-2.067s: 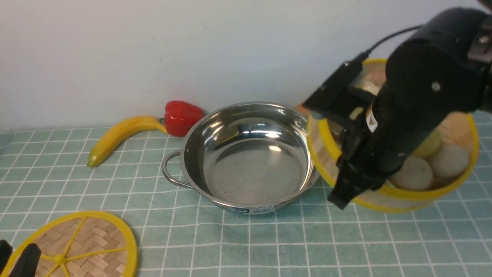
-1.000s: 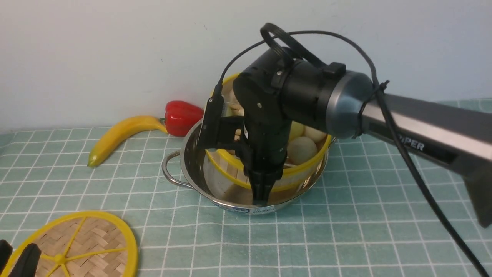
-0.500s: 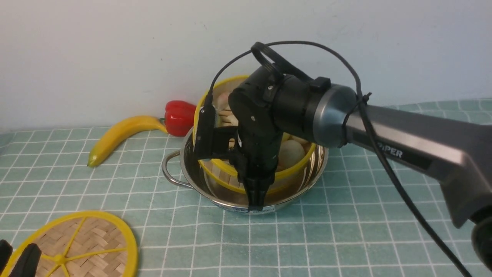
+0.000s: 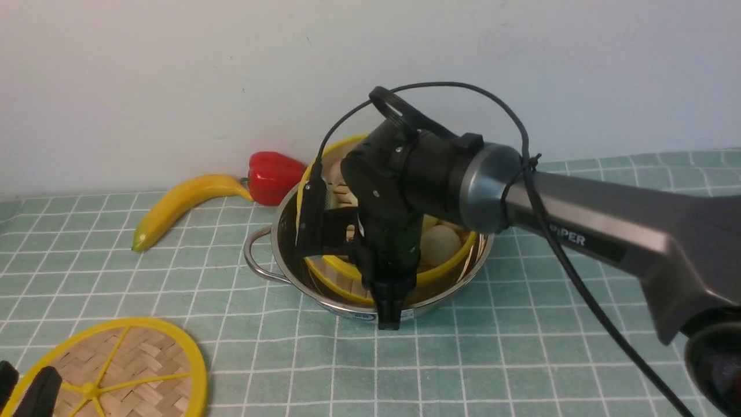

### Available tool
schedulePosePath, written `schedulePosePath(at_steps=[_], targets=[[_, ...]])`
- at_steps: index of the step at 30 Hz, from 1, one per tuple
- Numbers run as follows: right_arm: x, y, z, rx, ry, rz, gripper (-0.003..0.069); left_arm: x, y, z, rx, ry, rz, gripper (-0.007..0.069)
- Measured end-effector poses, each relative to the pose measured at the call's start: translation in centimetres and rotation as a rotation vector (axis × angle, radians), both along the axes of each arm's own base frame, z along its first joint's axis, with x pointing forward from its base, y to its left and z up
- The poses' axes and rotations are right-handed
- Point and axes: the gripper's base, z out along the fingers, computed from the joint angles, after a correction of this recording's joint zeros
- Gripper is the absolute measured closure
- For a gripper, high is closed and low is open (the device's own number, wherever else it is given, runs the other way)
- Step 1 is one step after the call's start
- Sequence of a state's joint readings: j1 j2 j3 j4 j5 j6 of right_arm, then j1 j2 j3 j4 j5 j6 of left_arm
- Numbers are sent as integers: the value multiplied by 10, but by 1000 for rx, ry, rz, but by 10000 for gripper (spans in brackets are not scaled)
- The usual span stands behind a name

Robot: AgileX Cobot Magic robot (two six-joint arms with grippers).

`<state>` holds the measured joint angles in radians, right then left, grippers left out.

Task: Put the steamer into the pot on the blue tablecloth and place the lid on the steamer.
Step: 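Place the bamboo steamer basket of food into the steel pot with the right gripper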

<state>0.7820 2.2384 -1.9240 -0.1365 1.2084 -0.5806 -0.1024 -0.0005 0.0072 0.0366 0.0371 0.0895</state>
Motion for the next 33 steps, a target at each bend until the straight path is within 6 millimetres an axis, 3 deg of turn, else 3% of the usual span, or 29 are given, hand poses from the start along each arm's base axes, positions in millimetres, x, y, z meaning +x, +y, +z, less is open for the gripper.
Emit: schedulePosePath(at_steps=[5,11,18,25,33], targets=[[-1,-2,-1,-19,13,-3,568,0,0,0,0,0,0,382],[1,0,0,-9,-11,31,453,0,0,0,0,0,0,382],[2,-1,2,-12,-28,14,377,0,0,0,0,0,0,382],[1,-4,8,-21,-28,-15,368,0,0,0,0,0,0,382],[-2,-7,28,6,-59,-21,366,0,0,0,0,0,0,382]])
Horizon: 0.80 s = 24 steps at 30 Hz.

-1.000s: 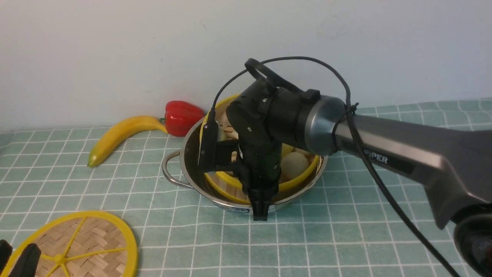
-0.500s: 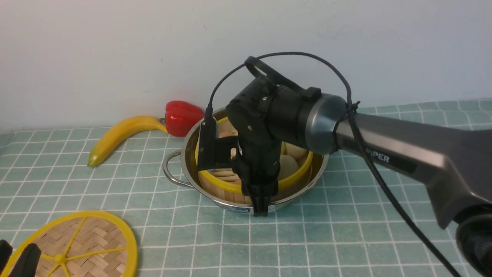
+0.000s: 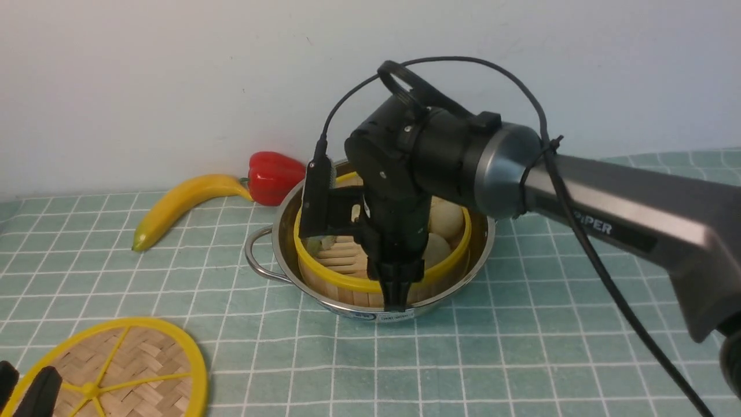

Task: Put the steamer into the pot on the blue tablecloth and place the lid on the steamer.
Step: 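Place the bamboo steamer basket of food into the steel pot with the right gripper, then grasp the bamboo steamer lid lying on the table by its centre knob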

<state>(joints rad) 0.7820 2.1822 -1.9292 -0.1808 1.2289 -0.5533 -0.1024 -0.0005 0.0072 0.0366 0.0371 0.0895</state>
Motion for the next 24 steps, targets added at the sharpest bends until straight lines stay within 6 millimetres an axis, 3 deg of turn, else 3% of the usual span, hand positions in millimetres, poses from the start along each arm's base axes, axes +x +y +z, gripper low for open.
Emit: schedulePosePath(at_steps=[11,15,17,18,19,20,24], targets=[[-10,2,38,165,17,-81,368,0,0,0,0,0,0,382],[-18,-3,85,306,-28,-193,436,0,0,0,0,0,0,382],[-26,-11,116,399,-57,-273,527,0,0,0,0,0,0,382],[-27,-12,119,408,-59,-279,537,0,0,0,0,0,0,382],[-36,-21,142,476,-77,-323,618,0,0,0,0,0,0,382],[-40,-25,154,514,-81,-353,647,0,0,0,0,0,0,382],[-69,-53,211,684,-121,-436,672,0,0,0,0,0,0,382]])
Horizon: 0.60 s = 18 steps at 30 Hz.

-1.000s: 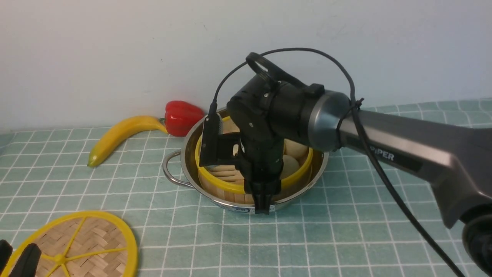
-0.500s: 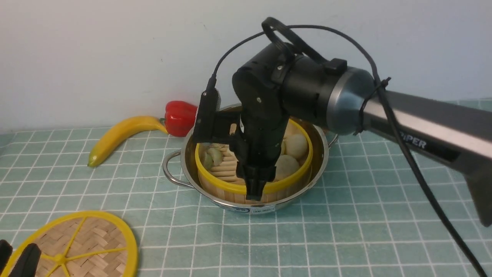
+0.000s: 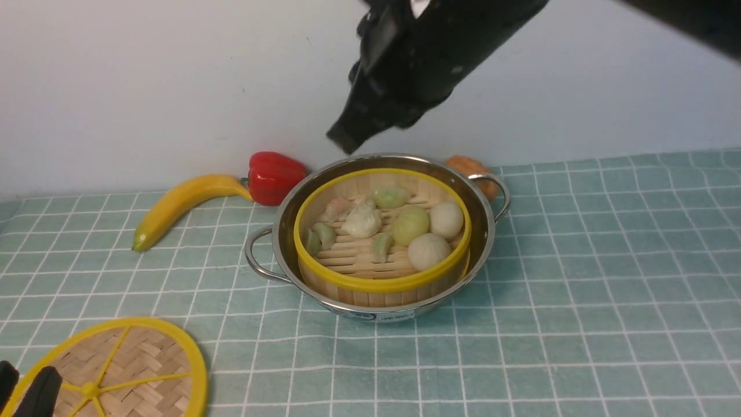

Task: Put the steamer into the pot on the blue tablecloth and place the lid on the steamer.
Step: 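Grasp the bamboo steamer lid lying on the table by its centre knob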

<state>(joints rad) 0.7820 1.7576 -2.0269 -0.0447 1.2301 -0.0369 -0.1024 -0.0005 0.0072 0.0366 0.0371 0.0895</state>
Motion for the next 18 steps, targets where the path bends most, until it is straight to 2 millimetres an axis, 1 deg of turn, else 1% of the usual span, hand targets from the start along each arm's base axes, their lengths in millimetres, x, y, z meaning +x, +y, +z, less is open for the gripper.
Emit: schedulePosePath(at_steps=[1,2,3,4,5,7,9,12,18], targets=[[-5,-5,9,28,-6,-13,672,0,0,0,0,0,0,382],[-6,-6,11,32,-10,-13,672,0,0,0,0,0,0,382],[-16,-16,26,77,-26,-30,672,0,0,0,0,0,0,382],[-22,-22,34,105,-32,-40,672,0,0,0,0,0,0,382],[-23,-23,36,112,-32,-44,672,0,0,0,0,0,0,382],[-37,-34,52,169,-45,-51,669,0,0,0,0,0,0,382],[-44,-40,61,197,-53,-48,666,0,0,0,0,0,0,382],[-51,-47,69,219,-68,-50,663,0,0,0,0,0,0,382],[-53,-50,72,212,-86,-48,655,0,0,0,0,0,0,382]])
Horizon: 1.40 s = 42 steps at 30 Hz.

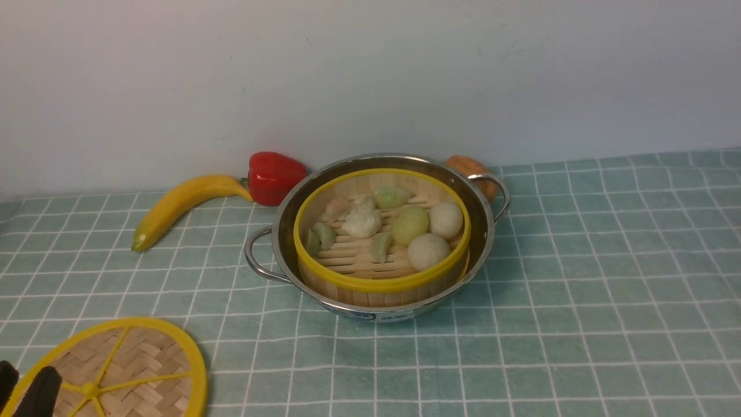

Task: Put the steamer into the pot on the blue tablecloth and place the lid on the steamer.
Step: 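Grasp the bamboo steamer lid lying on the table by its centre knob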

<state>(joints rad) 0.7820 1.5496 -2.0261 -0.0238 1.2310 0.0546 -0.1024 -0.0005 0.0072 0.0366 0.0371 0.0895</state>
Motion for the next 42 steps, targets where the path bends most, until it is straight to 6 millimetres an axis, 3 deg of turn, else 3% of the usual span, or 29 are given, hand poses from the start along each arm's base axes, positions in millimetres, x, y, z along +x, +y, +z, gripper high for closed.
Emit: schedulePosePath(at_steps=[3,8,11,12,13,17,18,22,24,30,34,42], targets=[[-3,-6,-1,-19,-14,-7,651,0,0,0,0,0,0,382],[-30,-36,-7,-49,-9,-29,642,0,0,0,0,0,0,382],[-65,-76,-19,-3,-42,-59,630,0,0,0,0,0,0,382],[-65,-76,-19,-3,-42,-59,630,0,0,0,0,0,0,382],[-81,-98,-23,39,-90,-87,624,0,0,0,0,0,0,382],[-108,-147,-58,156,-182,-234,613,0,0,0,0,0,0,382],[-107,-148,-57,164,-189,-244,613,0,0,0,0,0,0,382],[-132,-189,-111,293,-299,-485,594,0,0,0,0,0,0,382],[-135,-195,-121,308,-335,-541,588,0,0,0,0,0,0,382],[-151,-216,-201,299,-417,-767,564,0,0,0,0,0,0,382],[-158,-218,-242,278,-400,-796,552,0,0,0,0,0,0,382],[-170,-219,-289,257,-453,-785,527,0,0,0,0,0,0,382]])
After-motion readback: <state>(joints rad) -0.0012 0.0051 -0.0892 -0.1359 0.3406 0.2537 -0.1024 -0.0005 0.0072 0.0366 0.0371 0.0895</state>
